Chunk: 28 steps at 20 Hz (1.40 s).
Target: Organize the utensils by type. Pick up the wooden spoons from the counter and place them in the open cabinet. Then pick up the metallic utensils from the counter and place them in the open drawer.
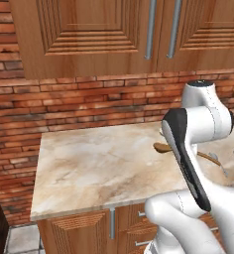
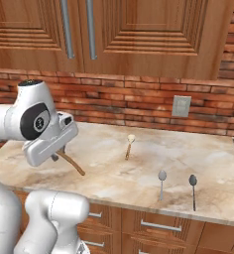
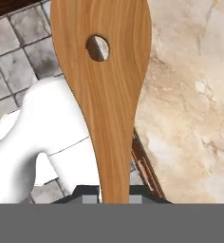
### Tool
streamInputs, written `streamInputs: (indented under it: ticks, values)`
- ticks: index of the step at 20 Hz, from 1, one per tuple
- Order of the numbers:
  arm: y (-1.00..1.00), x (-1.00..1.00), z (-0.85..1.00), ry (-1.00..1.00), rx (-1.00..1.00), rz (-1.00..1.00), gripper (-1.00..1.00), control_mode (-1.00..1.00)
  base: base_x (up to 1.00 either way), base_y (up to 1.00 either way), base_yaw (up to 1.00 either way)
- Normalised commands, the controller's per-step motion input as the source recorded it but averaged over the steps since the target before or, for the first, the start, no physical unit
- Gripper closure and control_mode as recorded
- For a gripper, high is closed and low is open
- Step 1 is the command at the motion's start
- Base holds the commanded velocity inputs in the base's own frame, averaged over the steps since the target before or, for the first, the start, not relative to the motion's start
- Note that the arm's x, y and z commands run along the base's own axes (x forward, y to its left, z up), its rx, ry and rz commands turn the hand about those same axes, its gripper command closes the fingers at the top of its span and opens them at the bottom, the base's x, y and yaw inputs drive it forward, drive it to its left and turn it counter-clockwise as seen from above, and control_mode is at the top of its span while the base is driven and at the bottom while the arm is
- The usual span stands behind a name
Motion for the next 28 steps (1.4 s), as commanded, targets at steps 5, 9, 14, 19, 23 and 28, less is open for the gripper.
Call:
streamInputs:
  ticks: [5,9,14,19,23,28]
  values:
    - [0.1,-0.22,0.9,0.0,0.08,0.21,1.0,-1.0,0.0,0.0,0.0]
    - [0.0,-0.38,0.77,-0.02,0.04,0.15,1.0,-1.0,0.0,0.0,0.0]
    - [0.17,-0.58,0.37,-0.13,0.0,0.09,1.0,-1.0,0.0,0.0,0.0]
    - [0.02,-0.43,0.11,-0.21,0.0,0.02,1.0,-1.0,0.0,0.0,0.0]
    - [0.03,0.0,0.0,-0.19,0.0,0.05,1.0,-1.0,0.0,0.0,0.0]
    - [0.0,0.0,0.19,-0.23,0.0,0.07,1.0,-1.0,0.0,0.0,0.0]
